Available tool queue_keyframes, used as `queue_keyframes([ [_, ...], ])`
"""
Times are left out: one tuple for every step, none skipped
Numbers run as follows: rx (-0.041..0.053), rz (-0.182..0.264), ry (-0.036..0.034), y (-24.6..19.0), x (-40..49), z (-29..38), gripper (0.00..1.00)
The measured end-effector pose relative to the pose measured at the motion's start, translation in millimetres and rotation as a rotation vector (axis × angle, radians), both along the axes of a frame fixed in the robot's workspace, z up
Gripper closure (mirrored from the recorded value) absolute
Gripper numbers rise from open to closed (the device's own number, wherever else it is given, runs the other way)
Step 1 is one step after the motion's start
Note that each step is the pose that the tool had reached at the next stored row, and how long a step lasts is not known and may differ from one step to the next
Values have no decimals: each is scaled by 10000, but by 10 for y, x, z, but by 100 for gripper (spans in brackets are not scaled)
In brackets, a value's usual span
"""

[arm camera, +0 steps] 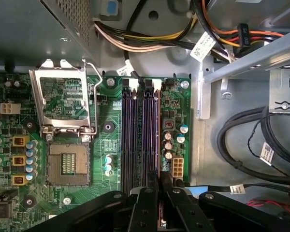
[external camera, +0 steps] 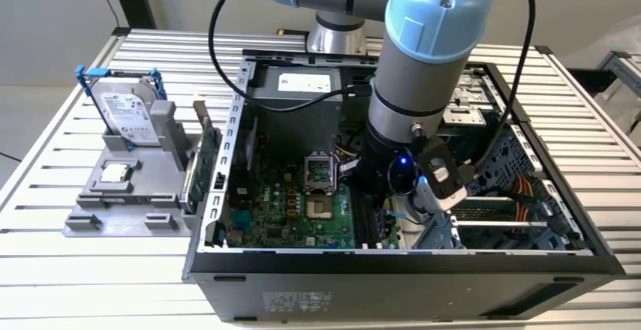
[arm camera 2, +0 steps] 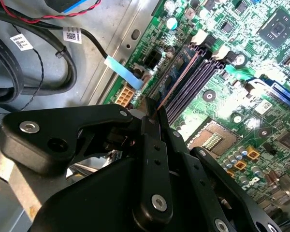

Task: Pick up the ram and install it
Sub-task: 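Insert the ram into the slot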

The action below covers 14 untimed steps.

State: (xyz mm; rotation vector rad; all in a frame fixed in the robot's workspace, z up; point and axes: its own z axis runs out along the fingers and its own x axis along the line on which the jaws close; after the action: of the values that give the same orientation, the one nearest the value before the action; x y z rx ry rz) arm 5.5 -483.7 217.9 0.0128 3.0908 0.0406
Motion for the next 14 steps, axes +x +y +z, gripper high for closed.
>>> queue_keyframes([
  [2, 0, 1, 1, 0, -1, 100],
  [2, 0, 2, 1, 0, -1, 100],
  [3, -1, 2, 1, -1, -1, 100],
  [3, -1, 3, 1, -1, -1, 100],
  [4, -1, 3, 1, -1, -1, 100],
  [3, -1, 4, 1, -1, -1, 100],
  [4, -1, 3, 1, -1, -1, 100],
  [4, -2, 4, 1, -1, -1, 100],
  [4, -1, 4, 1, -2, -1, 100],
  [3, -1, 4, 1, -3, -1, 100],
  [4, -1, 4, 1, -3, -1, 100],
  [0, -1, 4, 3, -4, -1, 100],
  [-8, -3, 8, 7, -5, 1, 100],
  [-19, -3, 6, 11, -5, 3, 100],
])
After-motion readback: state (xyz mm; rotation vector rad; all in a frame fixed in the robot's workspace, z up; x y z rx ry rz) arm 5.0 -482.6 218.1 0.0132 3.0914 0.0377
